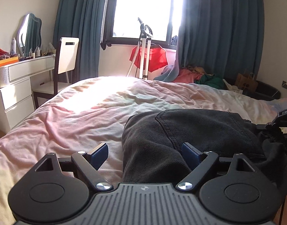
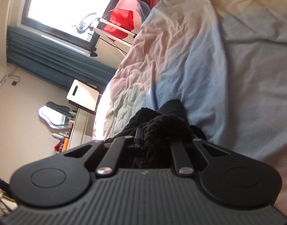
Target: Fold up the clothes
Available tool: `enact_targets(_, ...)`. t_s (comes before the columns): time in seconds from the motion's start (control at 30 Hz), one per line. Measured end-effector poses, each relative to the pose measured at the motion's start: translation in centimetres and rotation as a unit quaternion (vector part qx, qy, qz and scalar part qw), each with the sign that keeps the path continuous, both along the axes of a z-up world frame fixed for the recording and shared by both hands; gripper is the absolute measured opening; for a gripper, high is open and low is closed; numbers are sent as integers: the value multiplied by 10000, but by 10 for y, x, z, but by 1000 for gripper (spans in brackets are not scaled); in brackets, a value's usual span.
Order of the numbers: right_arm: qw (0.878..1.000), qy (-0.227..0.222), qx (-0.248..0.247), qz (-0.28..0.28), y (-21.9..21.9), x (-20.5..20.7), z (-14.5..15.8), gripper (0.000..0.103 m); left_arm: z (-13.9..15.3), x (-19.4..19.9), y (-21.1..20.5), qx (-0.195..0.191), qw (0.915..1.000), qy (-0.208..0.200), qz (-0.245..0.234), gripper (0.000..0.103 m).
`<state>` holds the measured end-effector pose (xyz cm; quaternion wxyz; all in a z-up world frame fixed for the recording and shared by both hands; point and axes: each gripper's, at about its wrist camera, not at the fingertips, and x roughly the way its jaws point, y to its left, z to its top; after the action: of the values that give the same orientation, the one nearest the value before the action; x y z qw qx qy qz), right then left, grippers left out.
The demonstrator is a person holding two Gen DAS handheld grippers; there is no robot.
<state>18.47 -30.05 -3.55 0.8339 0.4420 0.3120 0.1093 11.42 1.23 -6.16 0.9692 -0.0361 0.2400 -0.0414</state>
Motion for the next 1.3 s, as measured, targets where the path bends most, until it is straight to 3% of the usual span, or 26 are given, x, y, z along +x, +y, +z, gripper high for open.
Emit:
enact_targets(0.1, 9973, -253, -674, 105, 14, -19, 25, 16, -4, 3, 5, -15, 9998, 172, 84, 92)
enact_targets(0.2, 9893, -406, -1397, 79, 29, -47, 47, 26, -1, -1, 5, 77, 9998, 112, 108, 92)
enact_targets(0.3, 9785, -615, -1954, -235, 41, -83, 62, 53, 4, -4, 9, 9, 9998, 108, 185, 91)
enact_targets(0.37, 9747, -679, -2072, -486, 43, -107, 66, 75, 7, -7, 13, -71, 9996, 132, 230, 91)
enact_targets(0.43, 9742, -646, -2053, -679, 42, -128, 66, 81, 11, -12, 14, -112, 9995, 138, 273, 91)
enact_targets(0.57, 9722, -452, -2091, -949, 44, -158, 60, 81, 19, -21, 15, -155, 9993, 170, 293, 90)
enact_targets(0.67, 9729, -97, -2152, -843, 49, -166, 45, 81, 21, -28, 13, -60, 9992, 285, 271, 90)
enact_targets(0.9, 9829, 460, -1680, -601, 60, -146, 11, 82, 19, -30, 3, 279, 9986, 357, 269, 91)
enact_targets(1.17, 9909, 701, -1074, -397, 58, -123, -27, 89, 18, -28, 2, 307, 9980, 477, 288, 91)
enact_targets(1.3, 9949, 734, -614, -317, 56, -110, -39, 103, 18, -27, 6, 193, 9980, 517, 297, 91)
